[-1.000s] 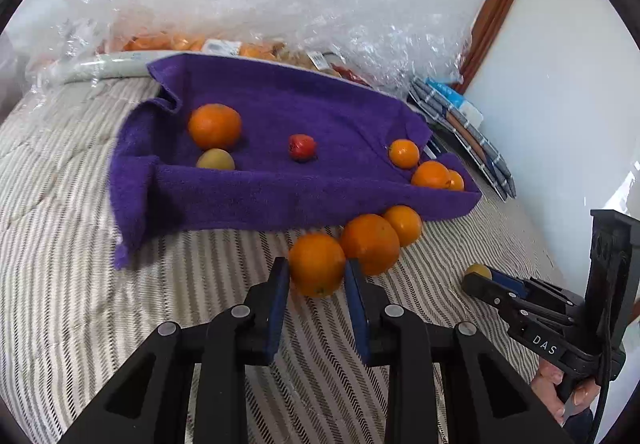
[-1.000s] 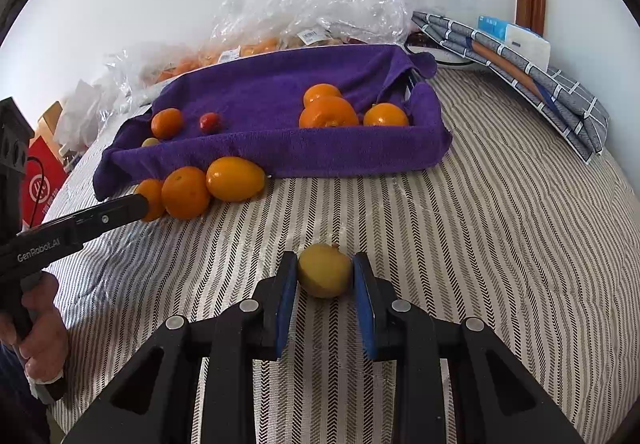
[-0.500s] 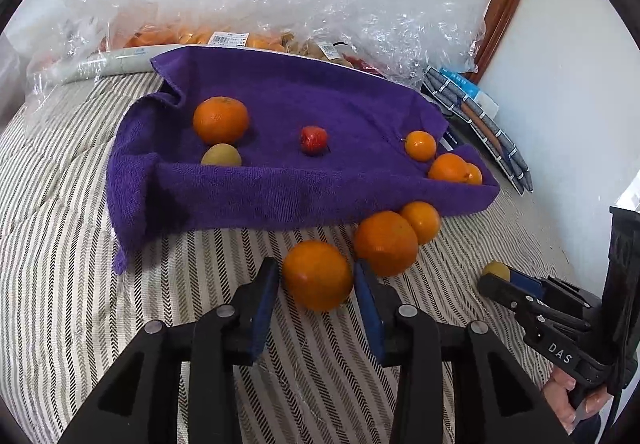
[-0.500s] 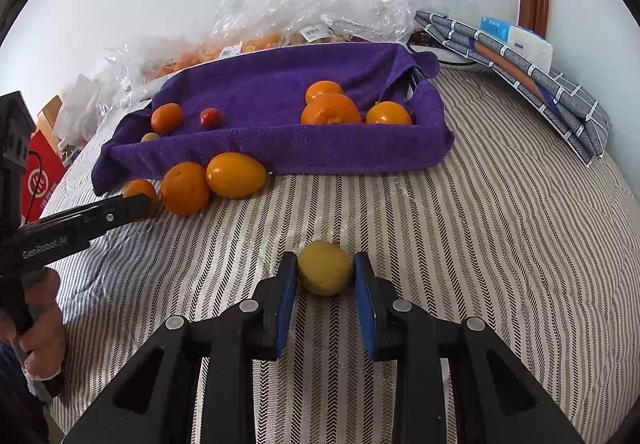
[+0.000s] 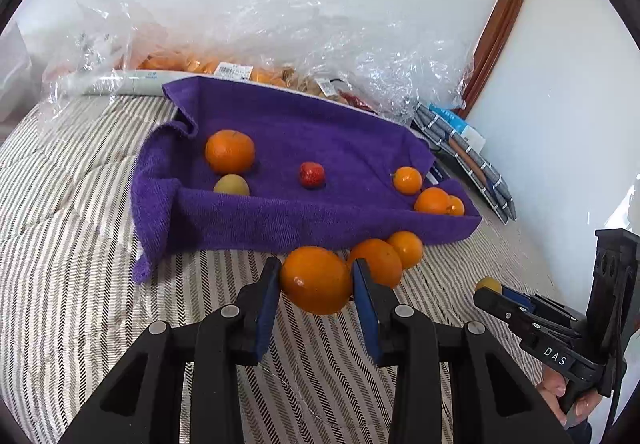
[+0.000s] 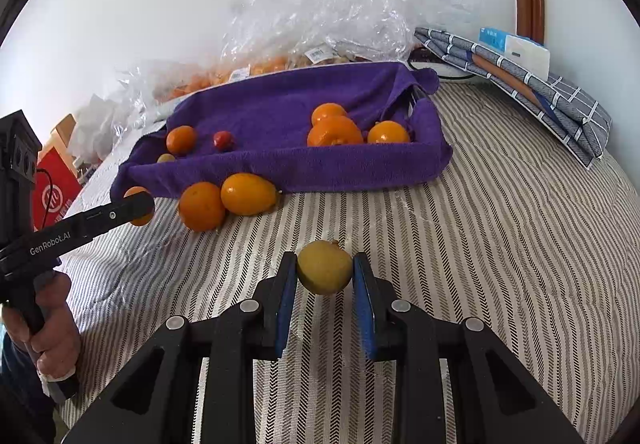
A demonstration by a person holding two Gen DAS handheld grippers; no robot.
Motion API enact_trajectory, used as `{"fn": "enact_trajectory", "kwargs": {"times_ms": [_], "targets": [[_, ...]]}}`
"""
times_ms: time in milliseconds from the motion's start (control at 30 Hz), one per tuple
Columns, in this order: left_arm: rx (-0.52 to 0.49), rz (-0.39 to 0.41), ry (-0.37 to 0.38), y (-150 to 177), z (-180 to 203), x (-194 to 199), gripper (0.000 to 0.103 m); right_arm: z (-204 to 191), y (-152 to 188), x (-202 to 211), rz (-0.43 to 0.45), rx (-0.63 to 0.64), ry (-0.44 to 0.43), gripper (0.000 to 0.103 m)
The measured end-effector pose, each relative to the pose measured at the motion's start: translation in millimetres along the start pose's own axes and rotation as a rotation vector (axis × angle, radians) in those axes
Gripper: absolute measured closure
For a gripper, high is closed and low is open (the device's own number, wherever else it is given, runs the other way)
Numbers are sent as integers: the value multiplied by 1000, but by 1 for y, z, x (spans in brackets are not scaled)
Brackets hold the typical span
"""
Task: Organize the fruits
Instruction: 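Carry the orange and the yellow-green fruit over onto the purple towel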
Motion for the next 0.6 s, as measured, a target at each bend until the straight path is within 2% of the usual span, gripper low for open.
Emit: {"fn": "enact_trajectory", "kwargs": {"times_ms": [133,300,467,600], "targets": [[20,35,-16,-5,-7,7,69,4,-2,3,12,-20,-12,75],[72,40,-33,-8,-20,18,69,5,-12,12,20,-10,-3,75],[100,74,-31,-27,-27,33,69,5,-46,25,77,9,-6,75],[85,88,-55,-49,-30,33,69,7,-79,16,105,9,9,75]]}}
Point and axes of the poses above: each gripper's, at about its wrist camera, not at the fingertips, and x roughly against the way its jaws point, z to its right, y to its underside, the point moved 8 cm from there along -x, roughly the way its jaws point, and after that the axes turned 11 degrees about y, right-handed, at the moved point
